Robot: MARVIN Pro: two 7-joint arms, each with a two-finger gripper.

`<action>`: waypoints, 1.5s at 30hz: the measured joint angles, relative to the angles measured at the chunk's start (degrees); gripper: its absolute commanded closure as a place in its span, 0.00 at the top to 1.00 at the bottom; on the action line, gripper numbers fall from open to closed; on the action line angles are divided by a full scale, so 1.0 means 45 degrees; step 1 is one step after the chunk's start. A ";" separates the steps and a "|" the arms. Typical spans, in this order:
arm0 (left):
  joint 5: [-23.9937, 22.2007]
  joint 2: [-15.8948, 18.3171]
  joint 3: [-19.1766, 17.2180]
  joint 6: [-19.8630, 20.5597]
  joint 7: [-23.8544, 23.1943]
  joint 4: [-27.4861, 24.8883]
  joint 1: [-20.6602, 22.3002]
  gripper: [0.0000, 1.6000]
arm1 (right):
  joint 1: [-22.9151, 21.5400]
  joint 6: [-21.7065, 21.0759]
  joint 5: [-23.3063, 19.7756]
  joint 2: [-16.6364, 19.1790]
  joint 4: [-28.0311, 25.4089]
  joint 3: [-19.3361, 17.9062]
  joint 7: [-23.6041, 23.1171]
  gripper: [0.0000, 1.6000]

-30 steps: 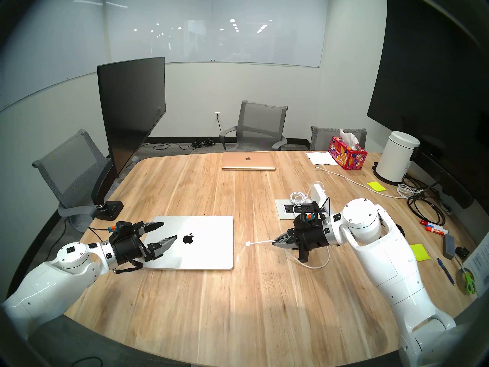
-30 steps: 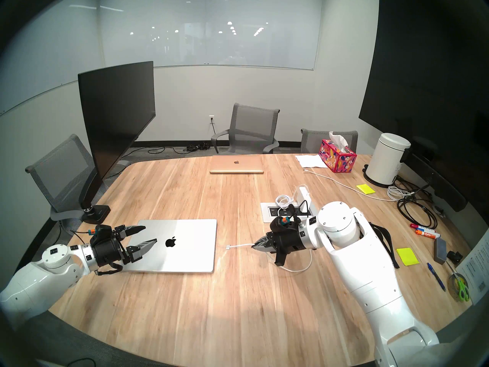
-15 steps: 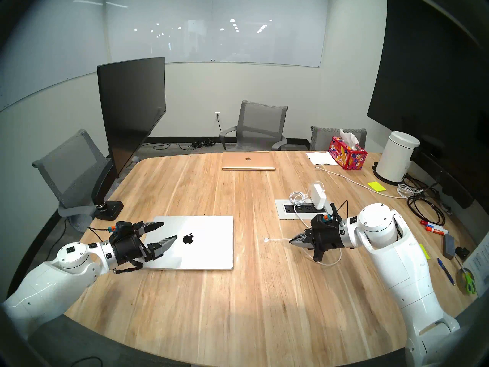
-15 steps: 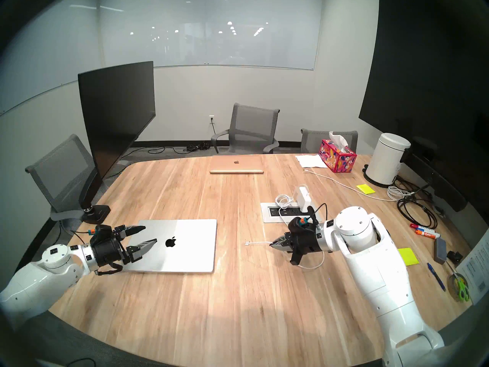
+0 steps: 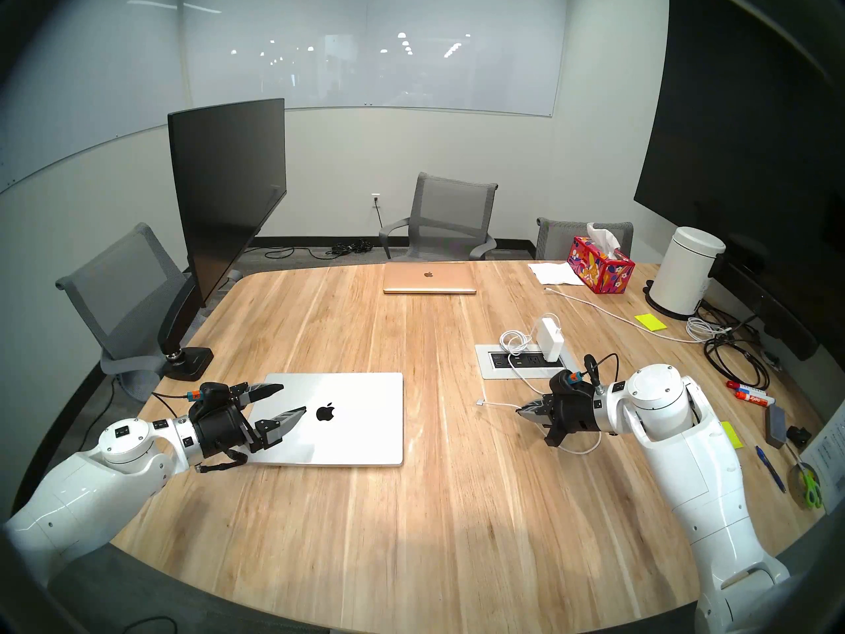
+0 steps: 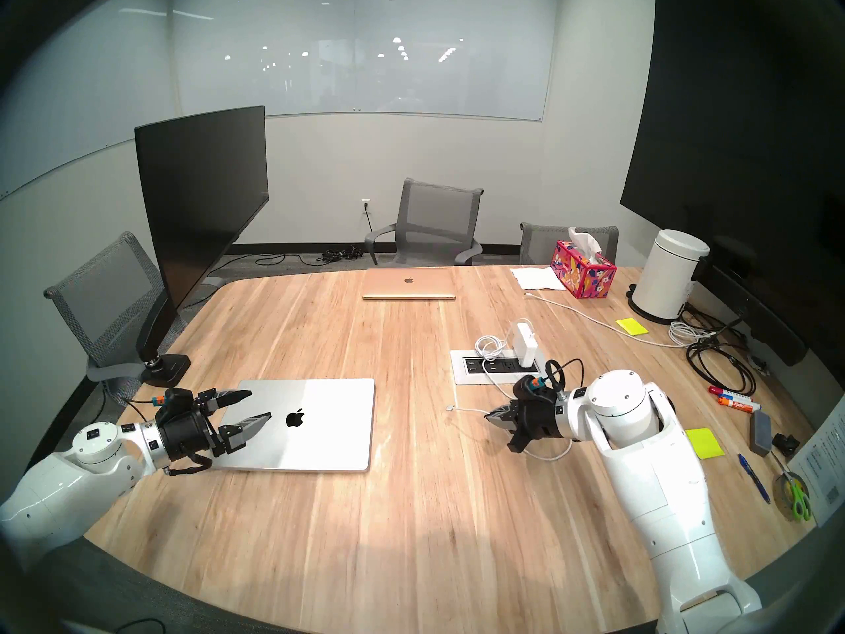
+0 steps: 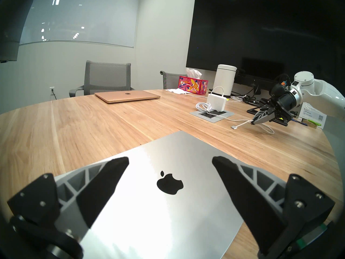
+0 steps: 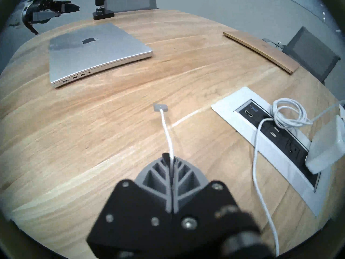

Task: Unplug the charging cable from the port of the MacBook and lay it on the desk

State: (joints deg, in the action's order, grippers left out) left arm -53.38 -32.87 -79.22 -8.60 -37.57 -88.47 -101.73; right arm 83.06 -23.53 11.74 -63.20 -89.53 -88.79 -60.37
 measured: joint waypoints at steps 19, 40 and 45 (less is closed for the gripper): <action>-0.0003 0.0002 0.0001 0.0000 0.0001 0.0000 0.0000 1.00 | -0.0067 -0.0228 0.0194 -0.0569 0.0340 0.0164 0.0566 0.46; -0.0005 0.0006 0.0005 -0.0001 0.0004 0.0000 0.0001 1.00 | 0.0505 -0.0441 -0.0299 -0.0605 -0.0855 -0.0735 0.0161 1.00; -0.0005 0.0006 0.0008 -0.0001 0.0004 0.0000 0.0002 1.00 | 0.0847 -0.0810 -0.0765 -0.0815 -0.1532 -0.1406 0.0046 0.97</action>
State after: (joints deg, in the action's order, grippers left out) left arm -53.40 -32.84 -79.18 -8.61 -37.55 -88.47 -101.73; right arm 86.88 -27.18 8.30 -66.87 -96.42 -95.12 -60.16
